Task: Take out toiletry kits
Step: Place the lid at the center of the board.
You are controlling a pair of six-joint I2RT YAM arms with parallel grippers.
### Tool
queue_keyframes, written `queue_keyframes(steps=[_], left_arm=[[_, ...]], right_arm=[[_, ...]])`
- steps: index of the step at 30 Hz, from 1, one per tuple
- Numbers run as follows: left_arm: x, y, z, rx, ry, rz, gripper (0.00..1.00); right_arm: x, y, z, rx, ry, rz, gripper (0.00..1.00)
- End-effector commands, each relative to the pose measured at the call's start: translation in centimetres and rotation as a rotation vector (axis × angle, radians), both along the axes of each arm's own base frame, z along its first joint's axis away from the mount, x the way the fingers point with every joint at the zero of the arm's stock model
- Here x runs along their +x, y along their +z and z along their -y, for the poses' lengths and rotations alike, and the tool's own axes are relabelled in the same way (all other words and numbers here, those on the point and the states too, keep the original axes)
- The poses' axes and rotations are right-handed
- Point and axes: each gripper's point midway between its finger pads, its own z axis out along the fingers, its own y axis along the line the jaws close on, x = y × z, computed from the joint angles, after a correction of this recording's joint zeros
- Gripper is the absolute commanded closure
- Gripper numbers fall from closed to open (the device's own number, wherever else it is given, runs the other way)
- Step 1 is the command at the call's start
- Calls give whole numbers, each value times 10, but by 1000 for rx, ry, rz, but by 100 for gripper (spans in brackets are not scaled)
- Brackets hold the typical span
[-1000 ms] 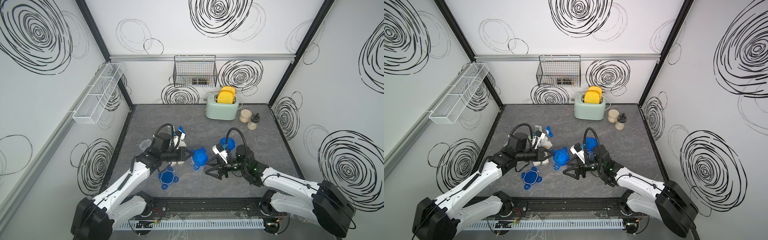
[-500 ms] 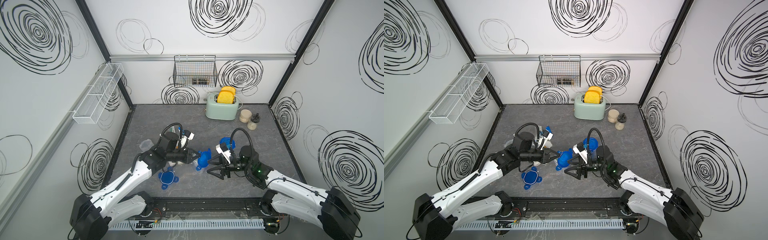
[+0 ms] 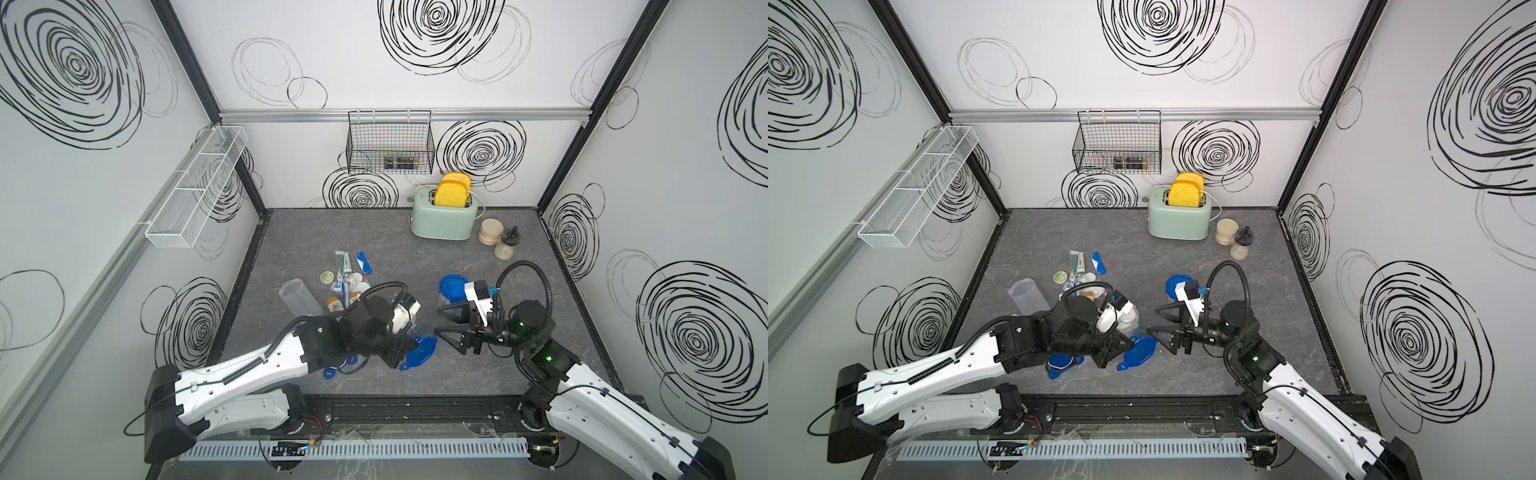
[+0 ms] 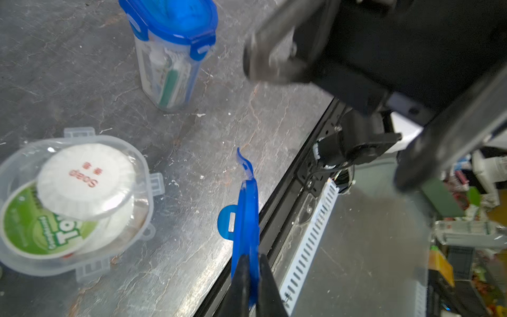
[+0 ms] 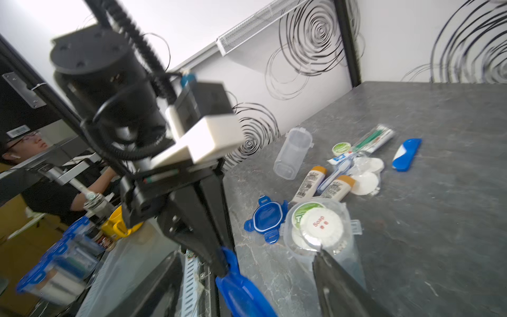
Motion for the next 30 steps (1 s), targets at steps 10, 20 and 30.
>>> queue_keyframes(steps=[10,20,30], left_arm=[[-3,-69,-15,323,102,234,95],[0,-108,1,481,87,330,93],[-9,-123,8,502,31,316,48]], right_arm=[[23,-19,37,2,-174,-94,21],[22,-21,41,10,-177,-86,20],[22,-19,41,15,-173,-82,17]])
